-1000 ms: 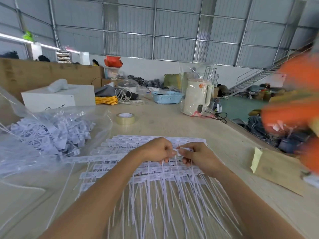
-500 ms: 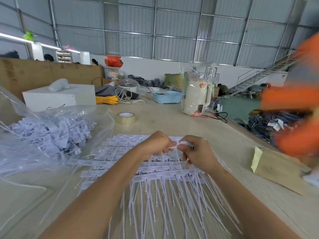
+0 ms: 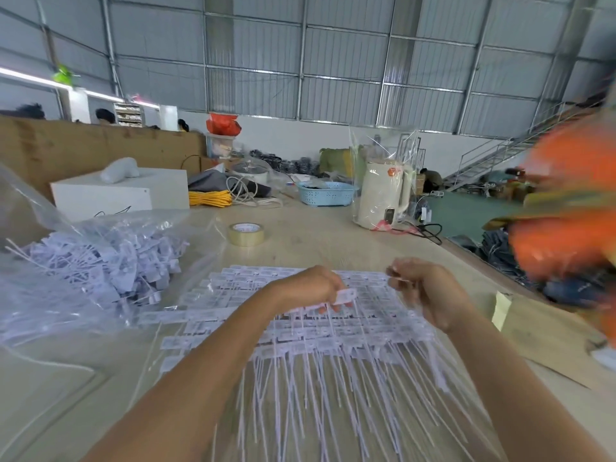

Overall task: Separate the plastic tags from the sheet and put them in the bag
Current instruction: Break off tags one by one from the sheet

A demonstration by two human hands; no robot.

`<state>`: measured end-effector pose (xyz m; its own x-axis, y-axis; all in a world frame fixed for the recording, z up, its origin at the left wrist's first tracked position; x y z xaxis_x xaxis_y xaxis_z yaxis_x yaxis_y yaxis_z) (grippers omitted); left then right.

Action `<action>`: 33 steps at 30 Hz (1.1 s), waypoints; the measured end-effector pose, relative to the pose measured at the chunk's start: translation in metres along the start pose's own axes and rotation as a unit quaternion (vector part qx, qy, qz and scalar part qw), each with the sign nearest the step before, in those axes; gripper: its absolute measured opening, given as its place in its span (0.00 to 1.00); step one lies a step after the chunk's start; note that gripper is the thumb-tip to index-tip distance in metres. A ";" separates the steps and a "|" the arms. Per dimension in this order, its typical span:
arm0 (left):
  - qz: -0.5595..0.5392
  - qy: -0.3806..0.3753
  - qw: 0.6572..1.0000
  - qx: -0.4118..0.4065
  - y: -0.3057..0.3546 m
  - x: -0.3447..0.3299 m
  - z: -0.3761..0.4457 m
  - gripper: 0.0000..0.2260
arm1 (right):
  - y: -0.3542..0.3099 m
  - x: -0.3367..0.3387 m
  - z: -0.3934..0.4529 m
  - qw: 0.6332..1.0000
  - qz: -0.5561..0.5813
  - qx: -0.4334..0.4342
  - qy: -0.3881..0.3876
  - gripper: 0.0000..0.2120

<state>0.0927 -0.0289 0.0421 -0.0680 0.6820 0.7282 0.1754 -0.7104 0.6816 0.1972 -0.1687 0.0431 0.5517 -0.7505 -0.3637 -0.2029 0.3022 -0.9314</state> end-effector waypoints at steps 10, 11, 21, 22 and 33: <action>0.077 0.065 0.995 -0.005 -0.004 0.007 0.003 0.11 | 0.031 -0.049 -0.010 0.978 -0.186 0.083 -0.056 0.09; 0.085 0.067 0.994 0.002 -0.006 0.009 0.004 0.08 | 0.028 -0.049 -0.010 0.974 -0.194 0.099 -0.054 0.09; 0.065 0.015 0.997 0.041 -0.022 0.004 0.004 0.14 | 0.035 -0.049 -0.007 0.922 -0.366 0.108 -0.074 0.01; 0.054 0.021 0.998 0.038 -0.021 0.005 0.004 0.13 | 0.035 -0.049 -0.008 0.921 -0.368 0.107 -0.072 0.02; -0.188 -0.016 0.977 0.099 -0.023 0.005 -0.001 0.11 | 0.021 -0.058 -0.016 0.908 -0.363 0.200 -0.061 0.11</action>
<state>0.0878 -0.0093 0.0300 -0.1329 0.8954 0.4249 0.3313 -0.3640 0.8705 0.1480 -0.1285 0.0446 0.5126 -0.7745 0.3706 0.5463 -0.0388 -0.8367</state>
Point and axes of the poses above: each hand's wrist, its own z-axis towards the middle knuckle, its own x-axis out of the back of the hand, y = z × x, the point moved 7 cm from there along z, towards the middle knuckle, and after that the axes turned 8 degrees about z, right-handed, at the moved point
